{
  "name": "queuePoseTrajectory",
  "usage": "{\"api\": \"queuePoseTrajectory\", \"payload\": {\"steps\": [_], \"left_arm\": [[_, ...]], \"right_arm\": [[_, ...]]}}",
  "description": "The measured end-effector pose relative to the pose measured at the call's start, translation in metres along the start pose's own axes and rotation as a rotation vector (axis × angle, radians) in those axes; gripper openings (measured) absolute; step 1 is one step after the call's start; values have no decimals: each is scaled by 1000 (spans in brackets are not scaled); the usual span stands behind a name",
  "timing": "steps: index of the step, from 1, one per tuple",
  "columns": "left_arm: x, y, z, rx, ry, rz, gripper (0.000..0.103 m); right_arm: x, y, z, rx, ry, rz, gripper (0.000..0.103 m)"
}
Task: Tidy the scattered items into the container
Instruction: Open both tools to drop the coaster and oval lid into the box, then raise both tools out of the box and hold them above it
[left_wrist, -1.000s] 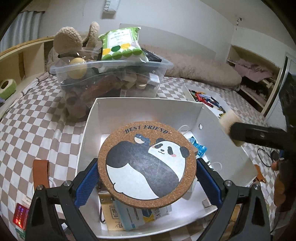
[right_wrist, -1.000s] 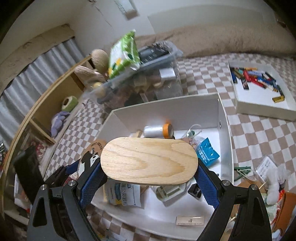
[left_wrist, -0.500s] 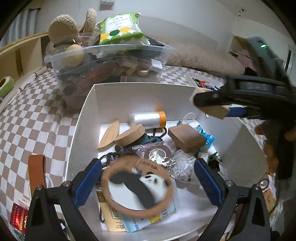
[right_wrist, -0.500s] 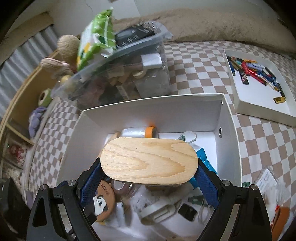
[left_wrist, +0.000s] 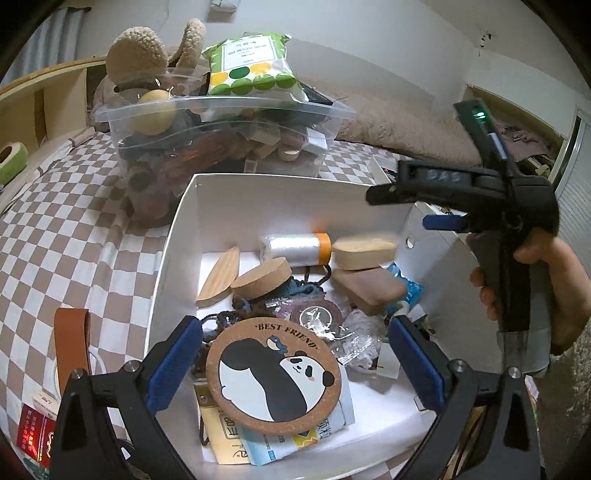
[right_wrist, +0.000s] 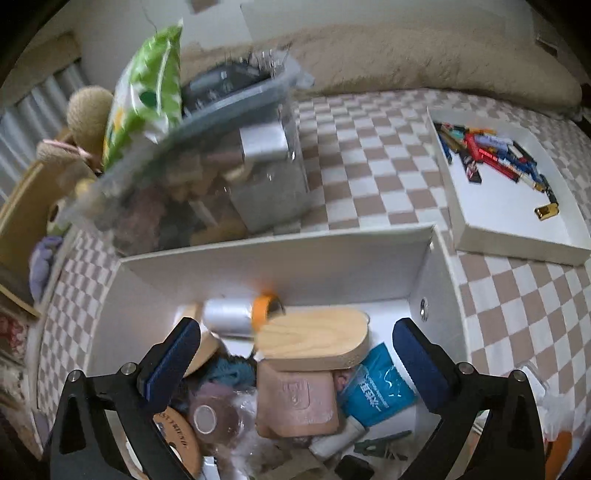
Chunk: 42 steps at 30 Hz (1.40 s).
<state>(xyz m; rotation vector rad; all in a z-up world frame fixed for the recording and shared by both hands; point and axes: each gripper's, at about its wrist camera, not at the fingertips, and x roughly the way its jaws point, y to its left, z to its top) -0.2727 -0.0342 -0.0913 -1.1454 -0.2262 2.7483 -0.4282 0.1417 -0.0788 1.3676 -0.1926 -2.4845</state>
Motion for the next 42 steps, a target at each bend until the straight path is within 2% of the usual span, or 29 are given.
{"api": "queuePoseTrajectory", "payload": {"steps": [18, 24, 30, 42], "left_arm": [[-18, -7, 1, 18, -37, 9, 102], [-26, -11, -1, 36, -39, 26, 102], [-44, -15, 1, 39, -74, 41, 103], [-82, -27, 2, 55, -131, 38, 103]], "right_arm": [[-52, 14, -26, -110, -24, 84, 103], [-85, 16, -45, -162, -114, 86, 103], [-110, 16, -62, -193, -166, 82, 103], [-160, 16, -95, -244, -330, 10, 103]]}}
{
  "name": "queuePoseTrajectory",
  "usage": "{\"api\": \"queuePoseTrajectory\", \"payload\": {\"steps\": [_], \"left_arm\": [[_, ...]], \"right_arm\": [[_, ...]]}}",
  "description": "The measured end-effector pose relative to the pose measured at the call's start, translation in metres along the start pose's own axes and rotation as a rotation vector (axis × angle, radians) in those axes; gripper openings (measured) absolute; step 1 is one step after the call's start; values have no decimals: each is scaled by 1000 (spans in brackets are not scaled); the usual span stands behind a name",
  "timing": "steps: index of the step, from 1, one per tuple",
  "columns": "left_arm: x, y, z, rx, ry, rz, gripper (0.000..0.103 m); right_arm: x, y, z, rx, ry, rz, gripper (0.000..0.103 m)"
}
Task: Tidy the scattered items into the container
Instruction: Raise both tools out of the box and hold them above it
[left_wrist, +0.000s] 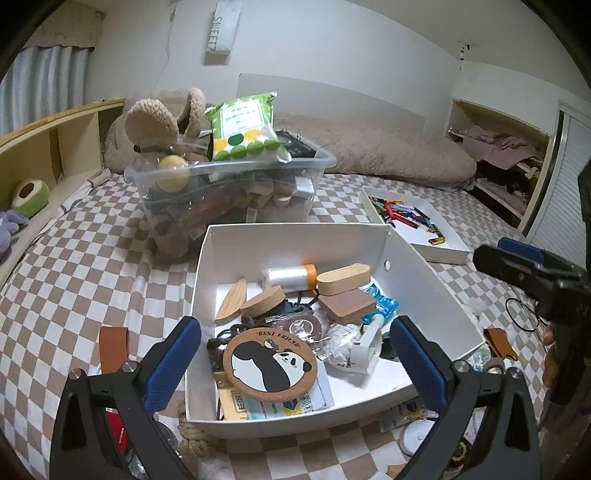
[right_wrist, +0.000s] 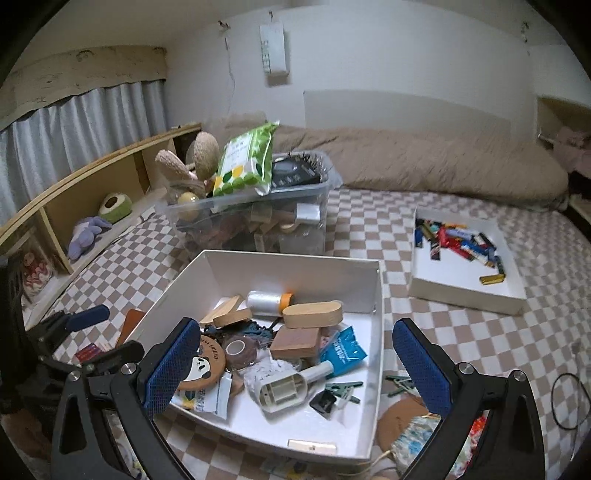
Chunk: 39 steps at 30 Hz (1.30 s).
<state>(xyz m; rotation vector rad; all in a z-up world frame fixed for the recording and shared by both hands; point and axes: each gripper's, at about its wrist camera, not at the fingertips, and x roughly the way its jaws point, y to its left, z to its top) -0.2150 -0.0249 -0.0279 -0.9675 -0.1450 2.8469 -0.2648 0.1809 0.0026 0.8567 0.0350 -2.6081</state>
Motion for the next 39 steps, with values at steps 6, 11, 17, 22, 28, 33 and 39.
{"api": "queuePoseTrajectory", "payload": {"steps": [6, 11, 17, 22, 28, 33, 39], "left_arm": [[-20, -5, 1, 9, -39, -6, 103], [-33, -7, -1, 19, -64, 8, 103], [-40, -6, -3, 12, -72, 16, 103], [-42, -4, -7, 9, -70, 27, 103], [-42, -4, -13, 6, -63, 22, 103], [-40, -7, -16, 21, -57, 23, 103], [-38, -6, -19, 24, -54, 33, 103]], "right_arm": [[-19, 3, -12, -7, -44, -29, 103], [-31, 3, -24, -5, -69, -54, 103], [-38, 0, -35, 14, -82, -77, 103], [-43, 2, -45, 6, -111, -89, 103], [-39, 1, -52, 5, -123, -71, 103], [-38, 0, -57, 3, -127, -74, 103], [-38, -3, -62, 5, -129, -77, 103]]}}
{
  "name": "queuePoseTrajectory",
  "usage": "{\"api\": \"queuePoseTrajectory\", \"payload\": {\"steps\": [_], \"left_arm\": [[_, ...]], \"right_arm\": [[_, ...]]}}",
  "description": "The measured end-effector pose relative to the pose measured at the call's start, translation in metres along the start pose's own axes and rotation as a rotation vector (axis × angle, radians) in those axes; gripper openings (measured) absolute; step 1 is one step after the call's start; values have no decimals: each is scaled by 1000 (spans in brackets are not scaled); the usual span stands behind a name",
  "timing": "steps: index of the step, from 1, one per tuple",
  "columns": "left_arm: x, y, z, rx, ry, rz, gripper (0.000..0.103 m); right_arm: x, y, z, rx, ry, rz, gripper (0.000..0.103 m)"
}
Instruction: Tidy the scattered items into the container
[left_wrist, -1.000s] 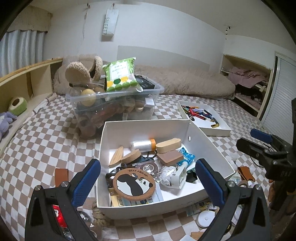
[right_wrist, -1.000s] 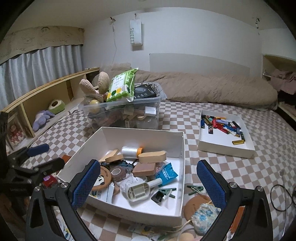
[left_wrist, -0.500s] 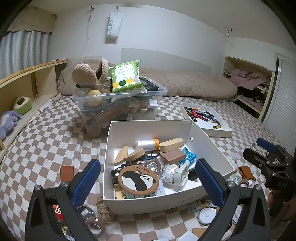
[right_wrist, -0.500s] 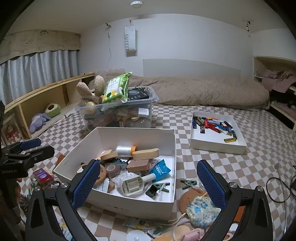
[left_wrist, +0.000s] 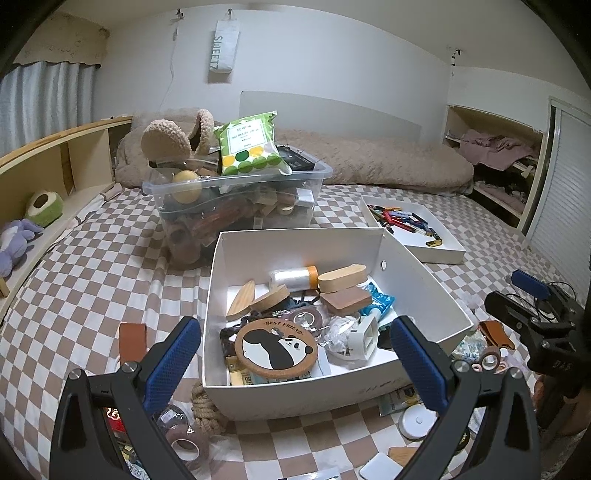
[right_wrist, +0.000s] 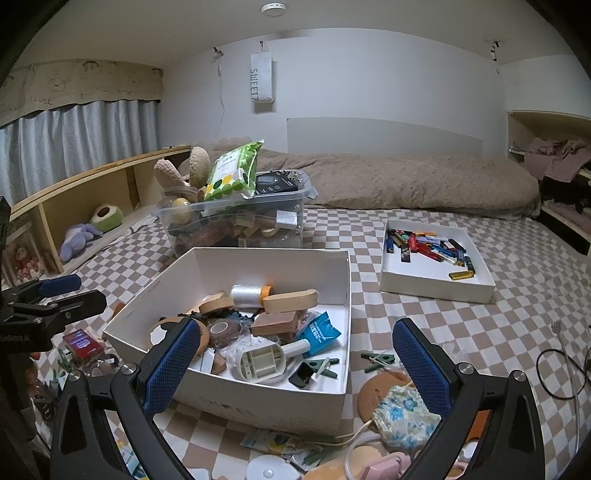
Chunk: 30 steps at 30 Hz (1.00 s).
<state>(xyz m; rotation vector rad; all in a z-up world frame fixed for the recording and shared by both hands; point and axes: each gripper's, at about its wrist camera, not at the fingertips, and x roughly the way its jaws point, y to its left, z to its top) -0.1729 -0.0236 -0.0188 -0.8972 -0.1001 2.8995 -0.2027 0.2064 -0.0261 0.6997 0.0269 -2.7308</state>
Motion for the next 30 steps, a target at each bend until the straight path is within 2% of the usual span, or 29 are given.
{"api": "queuePoseTrajectory", "payload": {"steps": [21, 30], "left_arm": [[4, 1, -4, 1, 2, 9, 103], [5, 3, -6, -12, 11, -19, 103]], "right_arm": [[4, 3, -3, -26, 14, -18, 103], [5, 6, -6, -31, 25, -20, 103]]}}
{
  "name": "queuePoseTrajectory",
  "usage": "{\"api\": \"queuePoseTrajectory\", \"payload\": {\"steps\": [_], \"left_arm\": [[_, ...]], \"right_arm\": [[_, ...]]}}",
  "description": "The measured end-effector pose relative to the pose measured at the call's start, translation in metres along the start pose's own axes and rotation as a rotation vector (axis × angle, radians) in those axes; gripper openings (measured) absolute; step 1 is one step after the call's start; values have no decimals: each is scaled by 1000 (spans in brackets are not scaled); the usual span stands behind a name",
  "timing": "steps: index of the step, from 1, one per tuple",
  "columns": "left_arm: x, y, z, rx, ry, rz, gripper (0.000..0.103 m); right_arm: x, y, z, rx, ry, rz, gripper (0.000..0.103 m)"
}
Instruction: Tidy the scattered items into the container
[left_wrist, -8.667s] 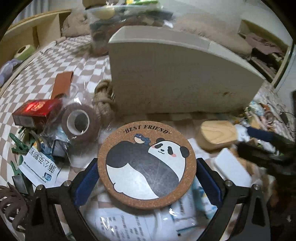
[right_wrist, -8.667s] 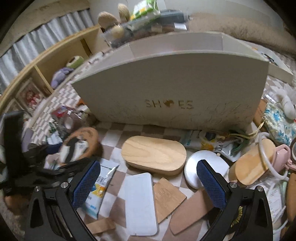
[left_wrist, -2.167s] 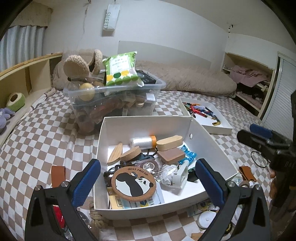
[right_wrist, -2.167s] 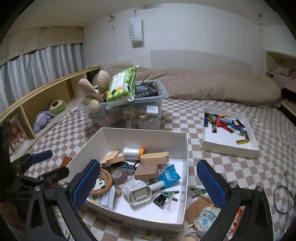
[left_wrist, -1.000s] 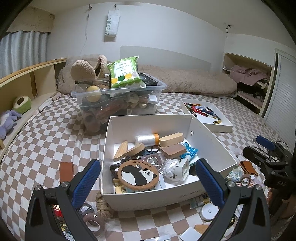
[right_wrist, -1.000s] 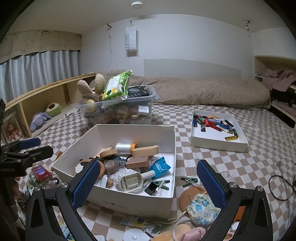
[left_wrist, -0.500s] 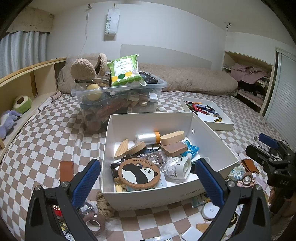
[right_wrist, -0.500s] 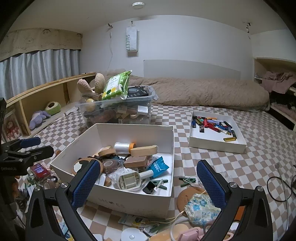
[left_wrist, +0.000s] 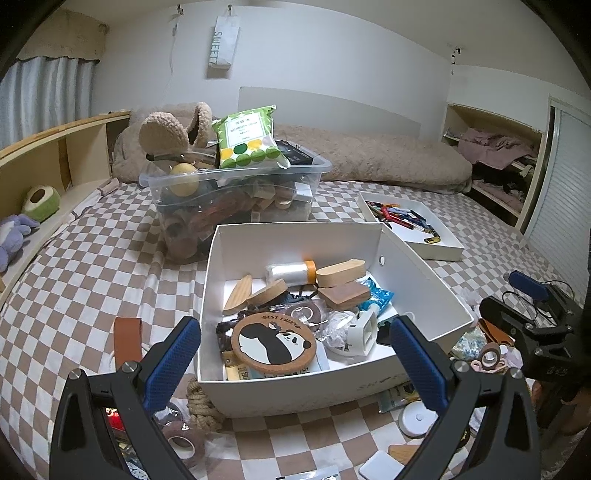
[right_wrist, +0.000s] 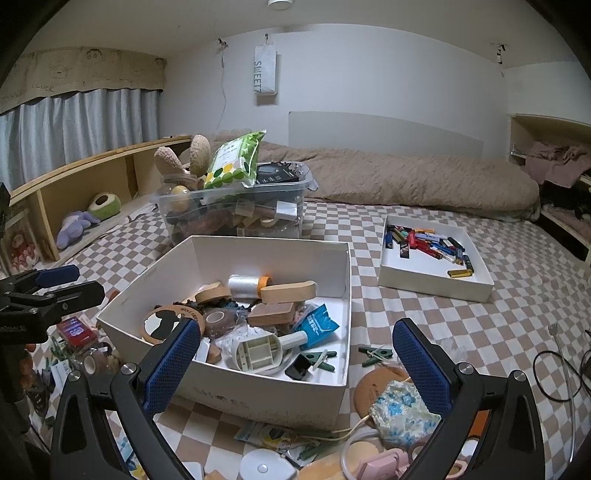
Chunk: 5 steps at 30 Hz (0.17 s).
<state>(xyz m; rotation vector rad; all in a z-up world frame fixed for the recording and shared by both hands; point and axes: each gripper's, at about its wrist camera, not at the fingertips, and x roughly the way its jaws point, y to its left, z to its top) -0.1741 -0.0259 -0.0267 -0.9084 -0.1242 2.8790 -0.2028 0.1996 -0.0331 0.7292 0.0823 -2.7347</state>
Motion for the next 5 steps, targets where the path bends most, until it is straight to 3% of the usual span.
{"api": "queuePoseTrajectory", "payload": {"steps": [5], "left_arm": [[1, -1, -1, 0, 5, 4, 103]], "right_arm": [[1, 0, -1, 2, 5, 0, 103]]}}
